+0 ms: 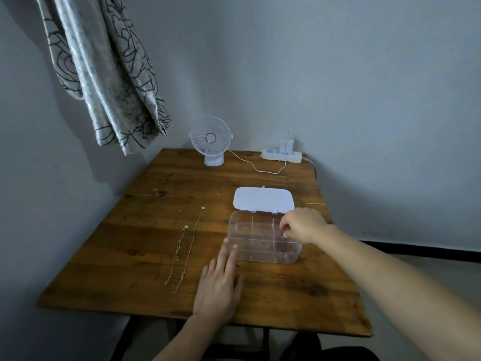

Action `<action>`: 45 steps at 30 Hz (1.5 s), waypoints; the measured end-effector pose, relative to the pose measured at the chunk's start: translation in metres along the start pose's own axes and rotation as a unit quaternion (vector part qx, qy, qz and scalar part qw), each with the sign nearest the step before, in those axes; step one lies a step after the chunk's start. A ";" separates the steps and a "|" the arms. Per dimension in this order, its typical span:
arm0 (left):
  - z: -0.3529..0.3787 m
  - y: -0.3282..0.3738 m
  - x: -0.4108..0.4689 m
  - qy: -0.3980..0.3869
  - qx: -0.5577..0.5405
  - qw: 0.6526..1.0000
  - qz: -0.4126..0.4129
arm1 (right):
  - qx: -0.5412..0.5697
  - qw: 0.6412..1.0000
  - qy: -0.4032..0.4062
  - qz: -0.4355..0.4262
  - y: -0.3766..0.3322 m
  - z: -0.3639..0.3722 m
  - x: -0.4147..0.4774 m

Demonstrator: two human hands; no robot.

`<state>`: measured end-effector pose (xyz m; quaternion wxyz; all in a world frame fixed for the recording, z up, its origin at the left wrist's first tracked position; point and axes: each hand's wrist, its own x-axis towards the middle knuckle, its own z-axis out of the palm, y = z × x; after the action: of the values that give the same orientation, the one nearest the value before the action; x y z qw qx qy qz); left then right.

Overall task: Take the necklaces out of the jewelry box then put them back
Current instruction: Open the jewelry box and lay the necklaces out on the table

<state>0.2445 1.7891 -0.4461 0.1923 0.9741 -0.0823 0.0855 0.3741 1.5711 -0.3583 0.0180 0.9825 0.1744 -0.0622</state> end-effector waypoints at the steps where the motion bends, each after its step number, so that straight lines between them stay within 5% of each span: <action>1: 0.001 -0.001 0.000 0.003 0.000 1.000 0.001 | -0.010 1.000 -0.021 -0.004 -0.001 -0.001 0.004; 11: 0.007 -0.004 0.000 0.014 -0.004 1.000 0.001 | -0.082 0.992 -0.088 -0.050 -0.008 -0.004 0.011; 21: 0.004 -0.003 -0.001 0.016 -0.006 1.000 -0.002 | 0.148 0.988 -0.048 0.013 0.008 -0.008 -0.002; 30: 0.001 0.000 0.000 -0.002 -0.001 1.000 -0.018 | 0.482 0.871 0.066 0.066 0.003 -0.038 -0.029; 38: -0.020 0.007 0.002 -0.039 -0.022 0.999 -0.029 | 0.552 0.832 0.018 0.047 -0.021 -0.086 -0.056; 45: -0.056 0.018 0.008 0.022 -0.248 0.964 -0.091 | 0.585 0.811 -0.007 0.013 -0.045 -0.097 -0.064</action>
<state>0.2416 1.7932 -0.3869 0.4368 0.8971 -0.0080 0.0662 0.3107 1.5972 -0.2544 -0.5584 0.8089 0.0924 -0.1594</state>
